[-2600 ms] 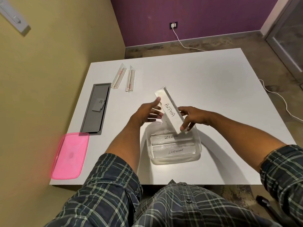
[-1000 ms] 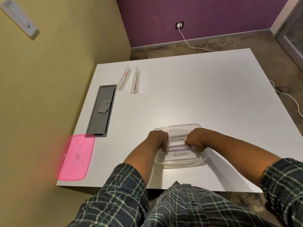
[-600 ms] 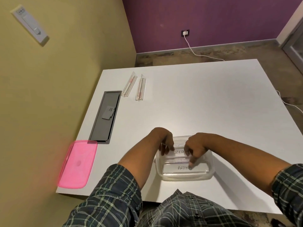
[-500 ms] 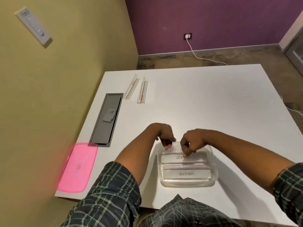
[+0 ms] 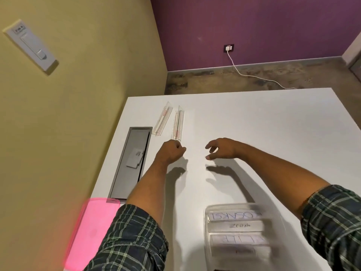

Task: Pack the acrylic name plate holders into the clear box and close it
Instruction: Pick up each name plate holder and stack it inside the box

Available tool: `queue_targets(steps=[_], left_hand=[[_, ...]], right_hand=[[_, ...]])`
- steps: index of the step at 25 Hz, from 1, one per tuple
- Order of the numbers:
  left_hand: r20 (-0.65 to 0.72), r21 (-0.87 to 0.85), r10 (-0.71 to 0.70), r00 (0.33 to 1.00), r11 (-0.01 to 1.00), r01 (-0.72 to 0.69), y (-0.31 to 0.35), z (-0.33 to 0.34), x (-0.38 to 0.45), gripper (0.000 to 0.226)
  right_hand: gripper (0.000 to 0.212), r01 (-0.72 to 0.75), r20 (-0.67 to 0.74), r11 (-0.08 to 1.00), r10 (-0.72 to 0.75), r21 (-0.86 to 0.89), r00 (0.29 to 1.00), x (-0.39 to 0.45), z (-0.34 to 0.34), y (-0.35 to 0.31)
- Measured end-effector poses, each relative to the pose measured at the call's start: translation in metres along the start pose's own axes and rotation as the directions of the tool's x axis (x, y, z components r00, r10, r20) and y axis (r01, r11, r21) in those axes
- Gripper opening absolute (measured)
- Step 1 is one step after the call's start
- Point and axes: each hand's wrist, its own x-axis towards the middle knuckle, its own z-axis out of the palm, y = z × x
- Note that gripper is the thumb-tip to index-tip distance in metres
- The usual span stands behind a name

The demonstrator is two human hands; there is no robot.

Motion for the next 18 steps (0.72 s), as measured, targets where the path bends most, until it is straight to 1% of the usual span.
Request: queue_targets(steps=[2,4,5,6,7,8,10,11,13,16,18], left_hand=[[-0.107,-0.020,-0.012,0.994,1.000,0.010,-0.010,-0.003,0.022,0.027],[-0.192,-0.051,-0.036,0.981,0.998,0.026,-0.019,0.000,0.043,0.031],[-0.204,-0.078,-0.055,0.977,0.996,0.040,-0.021,0.002,0.053,0.032],[-0.202,-0.106,-0.073,0.977,0.993,0.052,-0.024,0.004,0.064,0.028],[-0.201,-0.132,-0.093,0.975,0.989,0.067,-0.026,0.005,0.072,0.018],[-0.197,-0.156,-0.112,0.974,0.984,0.081,-0.028,0.007,0.081,0.015],[-0.185,-0.196,-0.162,0.969,0.973,0.126,-0.031,0.013,0.097,0.039],[-0.175,-0.220,-0.185,0.967,0.965,0.145,-0.033,0.016,0.102,0.043],[-0.168,-0.260,-0.209,0.963,0.952,0.162,-0.036,0.024,0.111,0.040],[-0.175,-0.323,-0.242,0.954,0.930,0.176,-0.040,0.031,0.123,0.025],[-0.181,-0.358,-0.260,0.949,0.916,0.183,-0.042,0.033,0.126,0.020]], right_hand=[[0.065,-0.020,0.016,0.999,0.019,0.037,1.000,0.031,-0.006,-0.005],[0.072,-0.033,0.066,0.997,0.029,0.063,0.997,0.059,-0.007,-0.008],[0.077,-0.038,0.084,0.997,0.032,0.066,0.996,0.074,-0.006,-0.010],[0.080,-0.040,0.090,0.997,0.034,0.065,0.995,0.088,-0.004,-0.012],[0.082,-0.039,0.081,0.997,0.034,0.064,0.996,0.102,-0.001,-0.014],[0.081,-0.036,0.062,0.997,0.032,0.068,0.998,0.115,0.003,-0.015],[0.069,-0.035,0.020,0.995,0.033,0.098,0.999,0.141,0.011,-0.019],[0.063,-0.040,0.007,0.992,0.040,0.120,0.999,0.151,0.015,-0.021],[0.058,-0.046,0.000,0.985,0.047,0.169,0.999,0.166,0.024,-0.026],[0.058,-0.029,0.003,0.973,0.029,0.229,1.000,0.180,0.034,-0.031],[0.056,-0.013,0.000,0.957,0.014,0.288,1.000,0.182,0.037,-0.033]])
